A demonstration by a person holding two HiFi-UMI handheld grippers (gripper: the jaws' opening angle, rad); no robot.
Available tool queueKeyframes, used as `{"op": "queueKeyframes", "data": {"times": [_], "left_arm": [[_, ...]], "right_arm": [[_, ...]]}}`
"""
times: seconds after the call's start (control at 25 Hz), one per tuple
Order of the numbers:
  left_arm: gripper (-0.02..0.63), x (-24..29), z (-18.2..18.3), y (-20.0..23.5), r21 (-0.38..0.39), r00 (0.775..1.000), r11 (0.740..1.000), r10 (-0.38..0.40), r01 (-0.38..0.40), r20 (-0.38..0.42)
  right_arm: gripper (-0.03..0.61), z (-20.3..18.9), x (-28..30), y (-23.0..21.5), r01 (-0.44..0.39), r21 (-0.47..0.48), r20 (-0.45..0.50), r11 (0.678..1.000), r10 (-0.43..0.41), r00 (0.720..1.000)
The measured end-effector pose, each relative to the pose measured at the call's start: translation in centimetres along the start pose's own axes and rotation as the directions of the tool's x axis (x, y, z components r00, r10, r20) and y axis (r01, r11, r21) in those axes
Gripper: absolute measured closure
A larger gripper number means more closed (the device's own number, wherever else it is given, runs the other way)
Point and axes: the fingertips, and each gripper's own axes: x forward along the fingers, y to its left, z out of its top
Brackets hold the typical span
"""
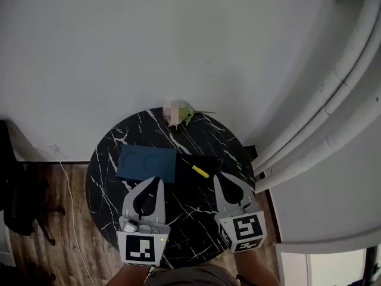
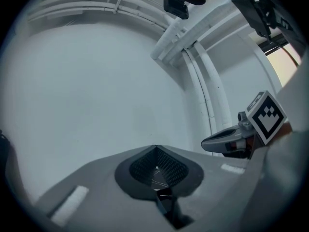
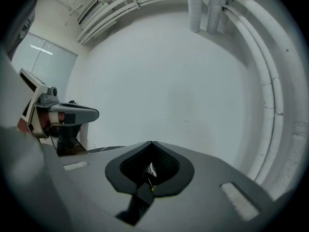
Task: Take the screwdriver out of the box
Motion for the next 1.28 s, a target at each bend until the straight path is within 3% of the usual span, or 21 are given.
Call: {"op": "queueKeyframes", "data": {"times": [0.28, 0.68, 1.04, 1.28], "left_arm": [[0.612, 1.9, -0.7, 0.3, -0.004, 0.998, 0.999, 0.051, -0.051, -0.028], [0.614, 3.9, -5.2, 1.4, -0.039, 0.978, 0.99, 0.126, -0.134, -0.166], [0.612, 5.9, -10.3, 2.3, -0.098, 0.947, 0.978, 0.152, -0.186, -0.282], [0.612, 6.7, -12.9, 4.4, -0.109, 0.926, 0.967, 0.182, -0.229, -0.332]], "right_arm": [[0.552, -0.5, 3.5, -1.2, -0.078, -0.008, -0.013, 0.997, 0.078, 0.997], [0.543, -5.3, 8.6, -1.5, -0.203, 0.014, -0.128, 0.979, 0.203, 0.971], [0.491, -11.7, 13.7, -0.7, -0.3, 0.027, -0.284, 0.954, 0.295, 0.912], [0.453, -15.6, 15.9, 0.2, -0.351, 0.012, -0.404, 0.936, 0.326, 0.855]]}}
